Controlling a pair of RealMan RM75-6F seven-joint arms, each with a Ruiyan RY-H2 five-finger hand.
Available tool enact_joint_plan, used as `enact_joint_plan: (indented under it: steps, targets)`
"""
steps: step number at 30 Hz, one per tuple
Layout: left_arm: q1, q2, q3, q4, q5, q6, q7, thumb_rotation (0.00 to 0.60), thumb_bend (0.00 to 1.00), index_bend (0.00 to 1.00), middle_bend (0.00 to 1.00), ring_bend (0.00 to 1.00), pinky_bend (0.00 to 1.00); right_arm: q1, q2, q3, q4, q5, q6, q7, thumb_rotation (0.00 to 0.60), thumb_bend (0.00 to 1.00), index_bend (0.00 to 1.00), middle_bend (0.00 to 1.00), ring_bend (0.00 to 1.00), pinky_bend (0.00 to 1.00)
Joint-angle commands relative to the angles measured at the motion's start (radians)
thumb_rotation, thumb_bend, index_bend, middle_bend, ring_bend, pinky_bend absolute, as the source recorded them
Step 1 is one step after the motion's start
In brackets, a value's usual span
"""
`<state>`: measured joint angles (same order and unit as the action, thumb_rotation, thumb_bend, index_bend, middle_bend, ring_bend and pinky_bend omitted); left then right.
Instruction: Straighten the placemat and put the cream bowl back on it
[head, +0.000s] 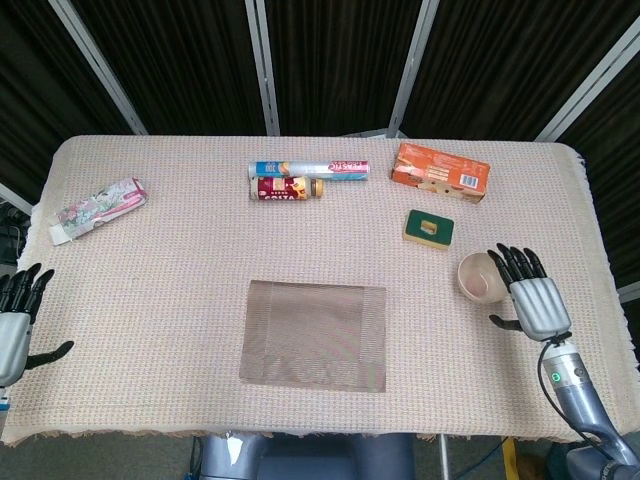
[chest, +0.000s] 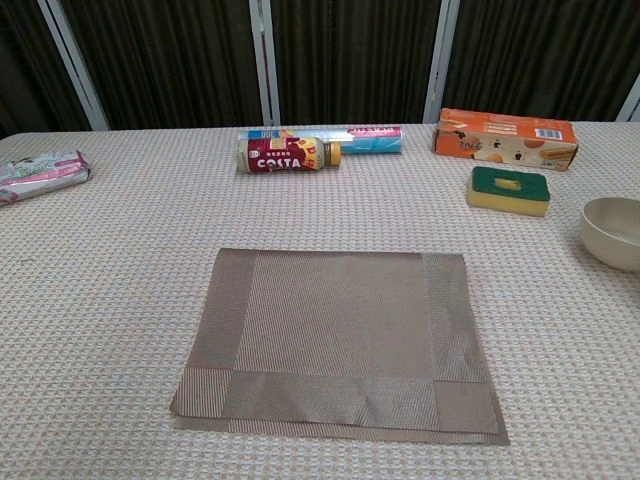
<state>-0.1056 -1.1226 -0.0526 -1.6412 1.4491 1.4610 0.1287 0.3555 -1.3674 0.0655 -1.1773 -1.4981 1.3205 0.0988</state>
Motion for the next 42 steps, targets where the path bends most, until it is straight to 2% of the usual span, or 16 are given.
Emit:
enact_joint_plan:
  steps: [1, 6, 9, 12, 15, 19, 22, 27, 30, 42]
  targets:
    - [0.0, 0.001, 0.016, -0.014, 0.04, 0.009, -0.008, 0.6, 0.0, 0.0, 0.0, 0.0, 0.0, -0.048, 0.084, 0.002, -0.129, -0.049, 0.113, -0.014, 0.6, 0.0, 0.0, 0.0, 0.0, 0.0]
    - [-0.015, -0.006, 0.066, -0.026, 0.152, -0.004, -0.012, 0.6, 0.0, 0.0, 0.0, 0.0, 0.0, -0.097, 0.162, 0.0, -0.27, -0.076, 0.207, -0.046, 0.6, 0.0, 0.0, 0.0, 0.0, 0.0]
    - [-0.046, -0.024, 0.117, -0.04, 0.247, -0.056, -0.022, 0.6, 0.0, 0.01, 0.0, 0.0, 0.0, -0.138, 0.193, -0.015, -0.345, -0.09, 0.259, -0.06, 0.6, 0.0, 0.0, 0.0, 0.0, 0.0]
    - [-0.078, -0.057, 0.143, -0.03, 0.319, -0.1, 0.008, 0.6, 0.01, 0.1, 0.0, 0.0, 0.0, -0.17, 0.206, -0.026, -0.392, -0.09, 0.289, -0.065, 0.6, 0.0, 0.0, 0.0, 0.0, 0.0]
    - [-0.113, -0.109, 0.144, -0.011, 0.352, -0.154, 0.055, 0.6, 0.05, 0.23, 0.0, 0.0, 0.0, -0.198, 0.217, -0.039, -0.426, -0.09, 0.312, -0.073, 0.6, 0.0, 0.0, 0.0, 0.0, 0.0]
    - [-0.162, -0.182, 0.134, 0.029, 0.374, -0.222, 0.082, 0.6, 0.17, 0.37, 0.0, 0.0, 0.0, -0.221, 0.23, -0.054, -0.444, -0.093, 0.324, -0.096, 0.6, 0.0, 0.0, 0.0, 0.0, 0.0]
    - [-0.204, -0.252, 0.12, 0.092, 0.393, -0.267, 0.1, 0.6, 0.25, 0.43, 0.0, 0.0, 0.0, -0.234, 0.227, -0.057, -0.45, -0.092, 0.333, -0.118, 0.6, 0.0, 0.0, 0.0, 0.0, 0.0]
    - [-0.255, -0.358, 0.103, 0.203, 0.4, -0.325, 0.113, 0.6, 0.32, 0.45, 0.0, 0.0, 0.0, -0.242, 0.213, -0.057, -0.441, -0.088, 0.325, -0.173, 0.6, 0.0, 0.0, 0.0, 0.0, 0.0]
    - [-0.272, -0.423, 0.105, 0.275, 0.414, -0.317, 0.096, 0.6, 0.34, 0.46, 0.0, 0.0, 0.0, -0.242, 0.212, -0.053, -0.439, -0.081, 0.313, -0.177, 0.6, 0.0, 0.0, 0.0, 0.0, 0.0]
    - [-0.303, -0.548, 0.13, 0.412, 0.414, -0.308, 0.066, 0.6, 0.34, 0.45, 0.0, 0.0, 0.0, -0.246, 0.215, -0.034, -0.425, -0.075, 0.295, -0.156, 0.6, 0.0, 0.0, 0.0, 0.0, 0.0]
